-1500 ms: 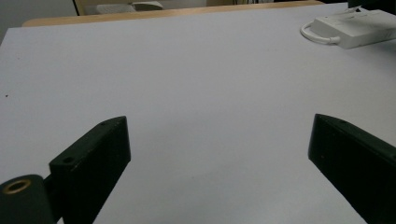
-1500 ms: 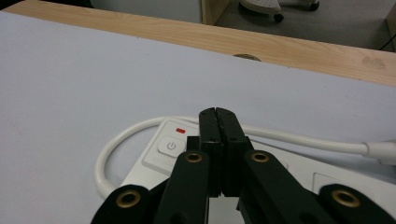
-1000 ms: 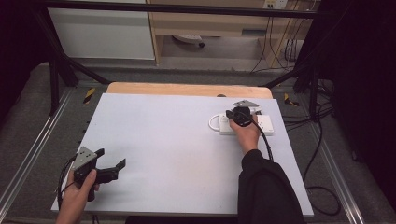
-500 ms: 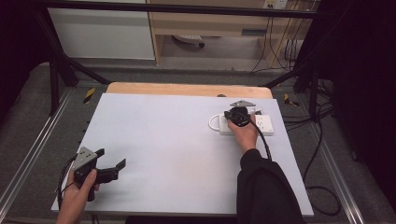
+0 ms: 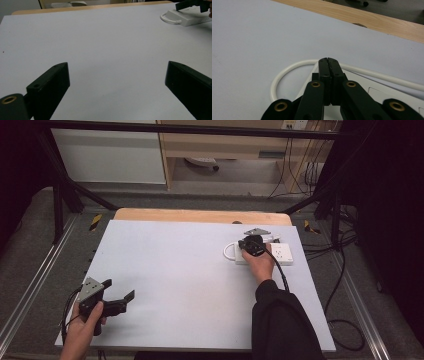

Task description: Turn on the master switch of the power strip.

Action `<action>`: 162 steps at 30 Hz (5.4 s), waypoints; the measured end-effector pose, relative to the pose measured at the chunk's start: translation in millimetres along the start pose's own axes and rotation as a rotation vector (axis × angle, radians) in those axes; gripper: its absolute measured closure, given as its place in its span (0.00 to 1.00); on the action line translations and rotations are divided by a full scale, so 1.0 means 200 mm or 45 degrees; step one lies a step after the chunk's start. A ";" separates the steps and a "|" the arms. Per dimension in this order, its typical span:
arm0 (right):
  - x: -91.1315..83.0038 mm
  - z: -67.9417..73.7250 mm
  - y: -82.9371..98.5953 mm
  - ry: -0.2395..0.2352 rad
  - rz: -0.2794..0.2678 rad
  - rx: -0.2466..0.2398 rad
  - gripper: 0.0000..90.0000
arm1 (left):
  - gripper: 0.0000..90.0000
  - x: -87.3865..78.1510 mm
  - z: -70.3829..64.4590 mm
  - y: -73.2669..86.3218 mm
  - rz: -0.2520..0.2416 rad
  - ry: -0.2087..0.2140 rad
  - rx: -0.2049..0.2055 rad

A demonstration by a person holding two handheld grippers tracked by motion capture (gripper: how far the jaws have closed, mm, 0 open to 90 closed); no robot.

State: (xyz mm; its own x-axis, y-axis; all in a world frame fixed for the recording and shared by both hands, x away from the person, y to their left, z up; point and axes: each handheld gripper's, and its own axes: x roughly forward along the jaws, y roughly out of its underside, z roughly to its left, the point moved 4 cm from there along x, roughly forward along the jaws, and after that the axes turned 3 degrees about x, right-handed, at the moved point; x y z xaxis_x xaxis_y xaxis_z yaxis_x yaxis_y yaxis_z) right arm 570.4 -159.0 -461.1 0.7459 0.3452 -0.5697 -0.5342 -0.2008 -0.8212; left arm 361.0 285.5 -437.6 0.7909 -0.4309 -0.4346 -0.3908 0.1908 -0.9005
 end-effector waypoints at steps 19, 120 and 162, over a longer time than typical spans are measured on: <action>0.00 0.01 0.00 0.002 0.008 -0.011 1.00 | 0.06 0.00 0.00 0.00 -0.001 -0.001 -0.001; 0.01 0.04 0.03 0.040 -0.016 -0.076 1.00 | 0.06 0.00 -0.01 0.00 0.008 0.000 0.007; -0.03 0.02 -0.01 0.020 -0.069 -0.002 1.00 | 0.06 0.00 0.01 0.01 0.028 -0.017 -0.002</action>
State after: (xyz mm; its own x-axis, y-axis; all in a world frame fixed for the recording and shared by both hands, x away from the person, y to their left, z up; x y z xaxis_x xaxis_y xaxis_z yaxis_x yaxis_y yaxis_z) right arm 565.2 -157.3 -456.4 0.7797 0.3409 -0.5251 -0.4926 -0.1838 -0.8507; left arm 361.3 288.4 -440.0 0.7882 -0.4147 -0.4547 -0.4091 0.1988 -0.8906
